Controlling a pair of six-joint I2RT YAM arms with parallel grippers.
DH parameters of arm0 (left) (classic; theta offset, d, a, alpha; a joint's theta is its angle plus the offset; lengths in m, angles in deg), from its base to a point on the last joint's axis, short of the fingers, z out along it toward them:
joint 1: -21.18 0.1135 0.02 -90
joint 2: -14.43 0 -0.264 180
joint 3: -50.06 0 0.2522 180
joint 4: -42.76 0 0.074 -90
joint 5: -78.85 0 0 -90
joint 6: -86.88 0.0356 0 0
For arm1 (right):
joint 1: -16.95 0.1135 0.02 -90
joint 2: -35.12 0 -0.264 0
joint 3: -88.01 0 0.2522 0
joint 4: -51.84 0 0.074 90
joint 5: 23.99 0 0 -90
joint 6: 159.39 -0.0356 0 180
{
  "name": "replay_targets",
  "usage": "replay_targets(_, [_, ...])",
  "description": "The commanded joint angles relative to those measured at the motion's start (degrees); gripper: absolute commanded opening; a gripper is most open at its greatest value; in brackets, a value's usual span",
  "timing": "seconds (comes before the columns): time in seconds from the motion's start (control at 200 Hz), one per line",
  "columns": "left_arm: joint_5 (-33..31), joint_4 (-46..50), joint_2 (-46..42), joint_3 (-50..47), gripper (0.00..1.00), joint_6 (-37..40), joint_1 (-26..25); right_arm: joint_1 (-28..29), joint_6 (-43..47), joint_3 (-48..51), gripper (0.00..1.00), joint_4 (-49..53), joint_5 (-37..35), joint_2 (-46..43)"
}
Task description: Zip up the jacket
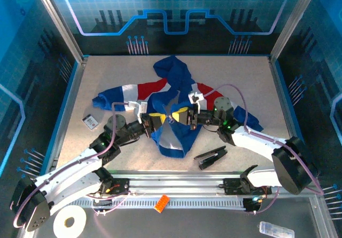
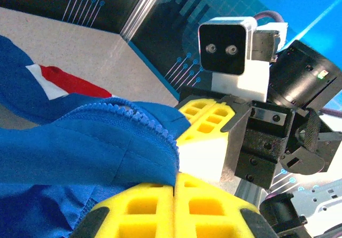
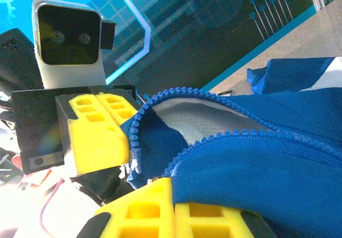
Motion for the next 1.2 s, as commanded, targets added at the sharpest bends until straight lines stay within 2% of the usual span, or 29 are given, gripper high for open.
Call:
replay_targets(0.0, [-0.47,-4.92,0.92,-0.37,0.0,0.99,-0.43,-0.54,-0.21,0.6,0.0,-2.54,0.82,-0.14])
replay_targets(0.62, [-3.07,-6.99,2.47,-1.31,0.0,-0.71,-0.51,-0.7,0.64,0.86,0.0,-1.11,-0.69,-1.41])
replay_targets(1.191, [-2.25,-7.88,3.25,-2.41,0.0,-2.48,-0.82,-0.65,0.79,0.39,0.0,-0.45,-2.09,-1.37])
